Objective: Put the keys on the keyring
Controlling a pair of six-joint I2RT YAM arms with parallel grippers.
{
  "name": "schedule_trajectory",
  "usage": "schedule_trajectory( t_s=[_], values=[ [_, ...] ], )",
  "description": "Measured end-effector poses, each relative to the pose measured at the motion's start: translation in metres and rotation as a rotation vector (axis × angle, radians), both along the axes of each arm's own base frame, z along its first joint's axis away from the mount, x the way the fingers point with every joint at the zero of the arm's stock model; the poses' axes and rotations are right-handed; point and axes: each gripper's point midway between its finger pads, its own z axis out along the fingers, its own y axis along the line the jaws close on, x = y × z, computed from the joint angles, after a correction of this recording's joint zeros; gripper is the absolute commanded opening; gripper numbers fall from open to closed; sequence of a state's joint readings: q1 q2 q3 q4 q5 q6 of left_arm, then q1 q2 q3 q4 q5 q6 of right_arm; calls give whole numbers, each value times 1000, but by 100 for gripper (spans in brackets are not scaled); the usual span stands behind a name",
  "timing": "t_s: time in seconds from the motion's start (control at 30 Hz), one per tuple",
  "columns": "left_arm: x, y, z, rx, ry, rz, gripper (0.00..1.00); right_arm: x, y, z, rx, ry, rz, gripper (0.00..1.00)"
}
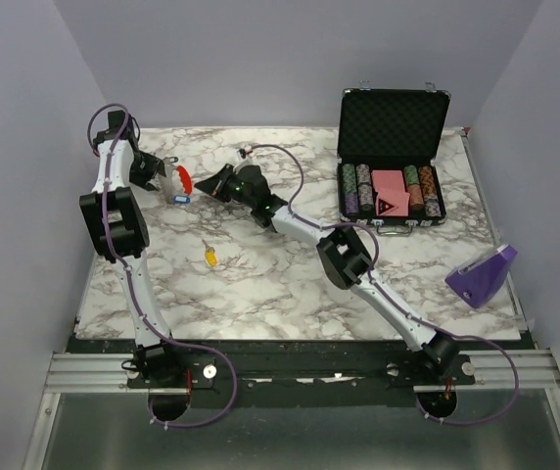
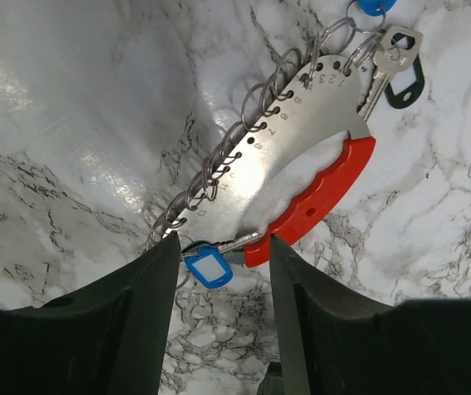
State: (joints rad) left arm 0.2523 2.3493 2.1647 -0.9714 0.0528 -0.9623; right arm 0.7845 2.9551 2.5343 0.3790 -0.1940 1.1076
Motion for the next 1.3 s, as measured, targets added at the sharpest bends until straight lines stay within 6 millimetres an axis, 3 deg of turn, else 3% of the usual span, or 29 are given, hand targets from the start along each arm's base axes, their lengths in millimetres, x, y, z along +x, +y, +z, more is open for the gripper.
schedule_trajectory(
  t_s=[0.17,0.43,0.87,1.0,1.3],
  values=[
    [-9,-6,-14,-25,47,28,56,1,-2,5,21,1,9,8],
    [-12,-10,-14,-58,88,83,58,3,-9,0,38,27,41,12],
    [-8,-16,-12,-46,101,30,36,16,-25,19,98,8,59,13],
    [-9,-22,-14,-34,108,-15,33,15,-27,35,126,-11,87,13],
    [-10,-30,-21,-12,126,-102,34,0,-31,95,215,-124,188,16]
  ],
)
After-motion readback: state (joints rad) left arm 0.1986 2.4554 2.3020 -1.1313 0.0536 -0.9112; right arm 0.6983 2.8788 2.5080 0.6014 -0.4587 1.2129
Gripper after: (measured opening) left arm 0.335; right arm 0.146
